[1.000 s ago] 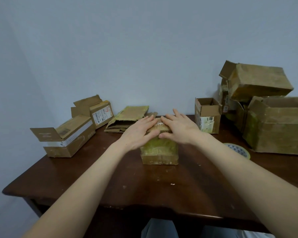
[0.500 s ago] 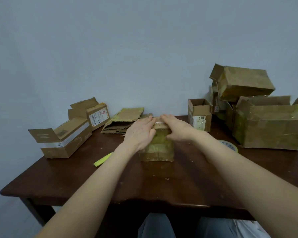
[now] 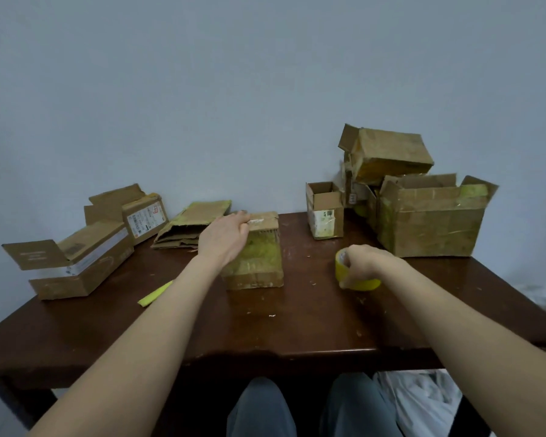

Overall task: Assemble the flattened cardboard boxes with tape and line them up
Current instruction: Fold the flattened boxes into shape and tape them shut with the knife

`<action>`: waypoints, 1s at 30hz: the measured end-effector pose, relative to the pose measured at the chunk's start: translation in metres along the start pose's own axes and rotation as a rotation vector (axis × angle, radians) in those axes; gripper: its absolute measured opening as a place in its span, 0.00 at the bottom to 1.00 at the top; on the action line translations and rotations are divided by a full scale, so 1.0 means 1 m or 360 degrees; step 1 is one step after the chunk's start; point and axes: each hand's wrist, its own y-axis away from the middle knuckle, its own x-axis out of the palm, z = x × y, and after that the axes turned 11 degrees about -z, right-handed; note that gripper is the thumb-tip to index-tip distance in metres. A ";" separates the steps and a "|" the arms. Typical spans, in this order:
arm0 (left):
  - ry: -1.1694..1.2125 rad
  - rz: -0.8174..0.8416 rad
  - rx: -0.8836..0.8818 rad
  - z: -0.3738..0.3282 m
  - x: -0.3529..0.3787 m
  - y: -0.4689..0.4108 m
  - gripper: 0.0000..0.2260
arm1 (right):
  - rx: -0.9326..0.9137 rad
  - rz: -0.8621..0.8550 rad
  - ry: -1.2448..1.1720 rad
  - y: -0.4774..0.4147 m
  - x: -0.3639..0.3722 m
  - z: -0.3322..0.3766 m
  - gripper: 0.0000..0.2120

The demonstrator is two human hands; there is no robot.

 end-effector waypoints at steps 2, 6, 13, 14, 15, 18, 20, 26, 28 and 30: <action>0.0040 0.0031 0.0039 0.007 0.002 -0.001 0.19 | -0.0069 0.0033 0.0027 0.000 -0.001 0.002 0.12; 0.0129 0.0021 0.0021 0.019 0.009 -0.004 0.17 | -0.0116 -0.0316 -0.0115 -0.008 -0.014 0.010 0.12; 0.0294 0.0042 0.0013 0.030 0.009 -0.012 0.14 | -0.0566 -0.0841 -0.1444 -0.019 -0.101 0.086 0.13; 0.0334 0.0052 0.0002 0.033 0.009 -0.013 0.14 | -0.0611 -0.0819 -0.1489 -0.022 -0.108 0.099 0.13; 0.0375 0.0062 -0.0016 0.035 0.009 -0.015 0.14 | -0.0643 -0.0777 -0.1481 -0.025 -0.111 0.110 0.14; 0.0497 0.0064 -0.0166 0.040 0.010 -0.024 0.15 | -0.0688 -0.0684 -0.1263 -0.043 -0.106 0.134 0.16; 0.0795 -0.0031 -0.0416 0.040 0.008 -0.031 0.16 | -0.0709 -0.0659 -0.1211 -0.053 -0.103 0.140 0.17; 0.1623 -0.0007 -0.1058 0.021 -0.023 -0.047 0.16 | -0.0794 -0.0568 -0.1265 -0.065 -0.103 0.151 0.10; 0.1592 -0.0069 -0.1048 0.019 -0.022 -0.048 0.16 | -0.0789 -0.0608 -0.1255 -0.068 -0.102 0.152 0.07; 0.1704 -0.0164 -0.1095 0.019 -0.021 -0.047 0.12 | -0.0788 -0.0613 -0.1237 -0.071 -0.101 0.151 0.07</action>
